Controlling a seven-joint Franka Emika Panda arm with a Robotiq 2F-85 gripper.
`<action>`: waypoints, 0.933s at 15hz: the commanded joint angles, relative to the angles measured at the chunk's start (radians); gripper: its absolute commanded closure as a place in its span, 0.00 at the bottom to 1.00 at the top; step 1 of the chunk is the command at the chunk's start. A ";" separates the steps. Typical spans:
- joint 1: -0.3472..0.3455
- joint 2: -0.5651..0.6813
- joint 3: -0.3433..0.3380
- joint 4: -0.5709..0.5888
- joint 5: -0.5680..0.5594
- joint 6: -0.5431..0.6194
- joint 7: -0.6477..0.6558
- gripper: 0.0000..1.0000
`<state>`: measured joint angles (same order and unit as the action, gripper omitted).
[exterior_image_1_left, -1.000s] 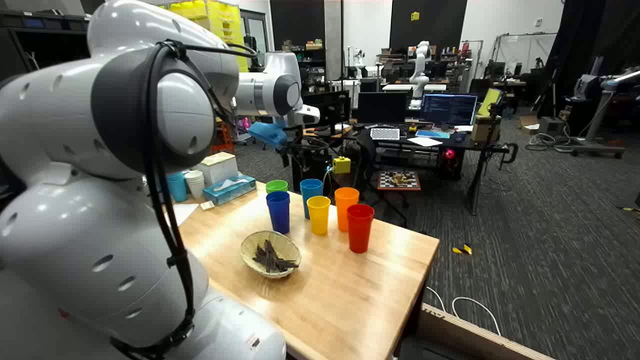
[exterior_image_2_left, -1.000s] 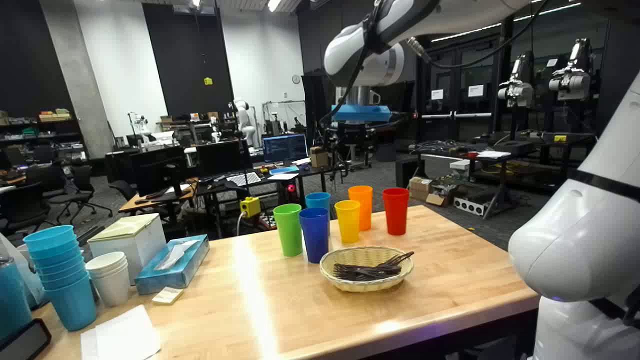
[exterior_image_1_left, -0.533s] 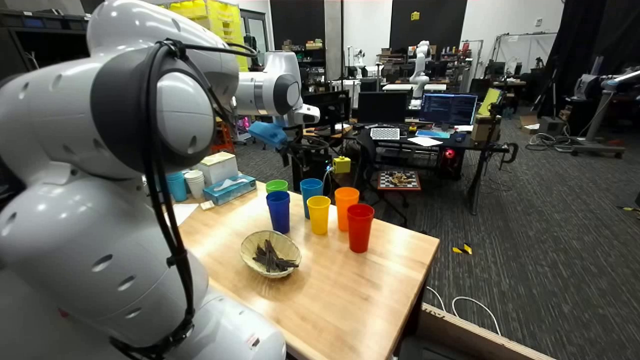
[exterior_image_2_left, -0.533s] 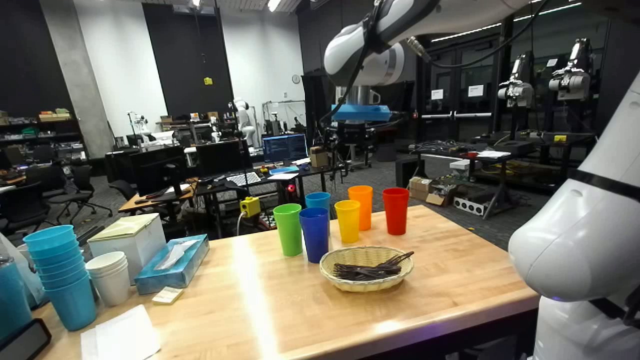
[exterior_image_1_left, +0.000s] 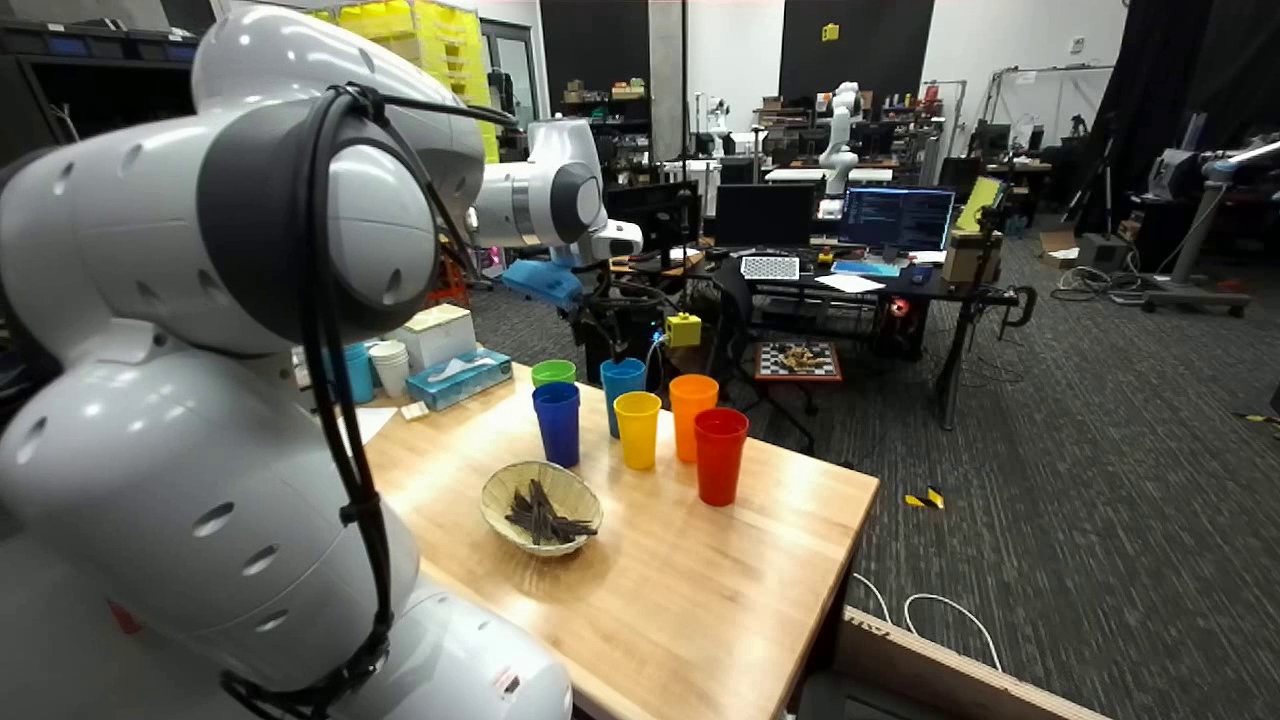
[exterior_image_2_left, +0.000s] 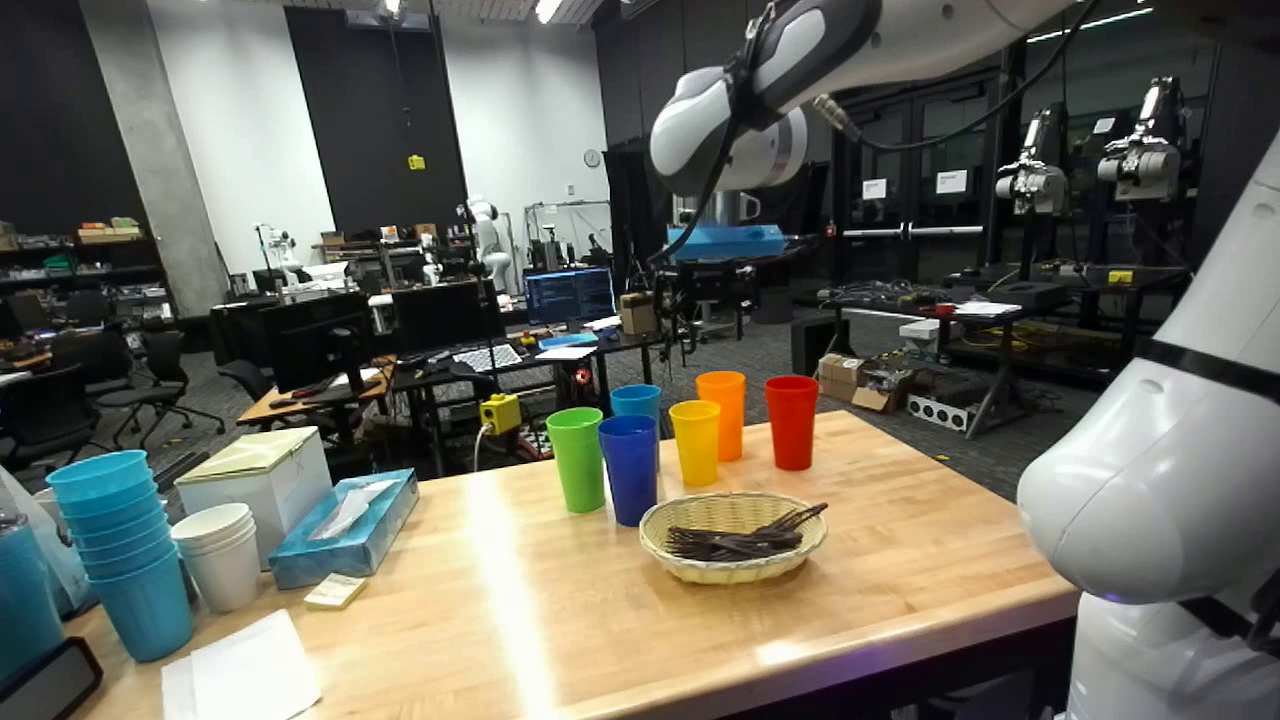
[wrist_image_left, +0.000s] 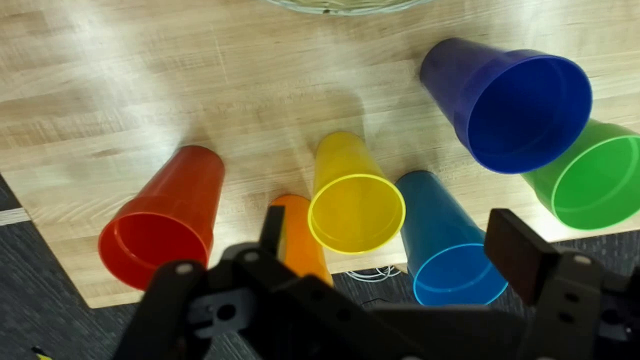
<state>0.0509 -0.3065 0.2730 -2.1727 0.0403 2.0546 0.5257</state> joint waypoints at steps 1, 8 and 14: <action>0.021 0.021 -0.005 -0.047 -0.030 0.087 -0.005 0.00; 0.059 0.121 0.003 -0.066 -0.038 0.231 0.002 0.00; 0.100 0.210 0.012 -0.065 -0.069 0.303 0.013 0.00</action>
<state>0.1330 -0.1385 0.2842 -2.2467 0.0015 2.3253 0.5232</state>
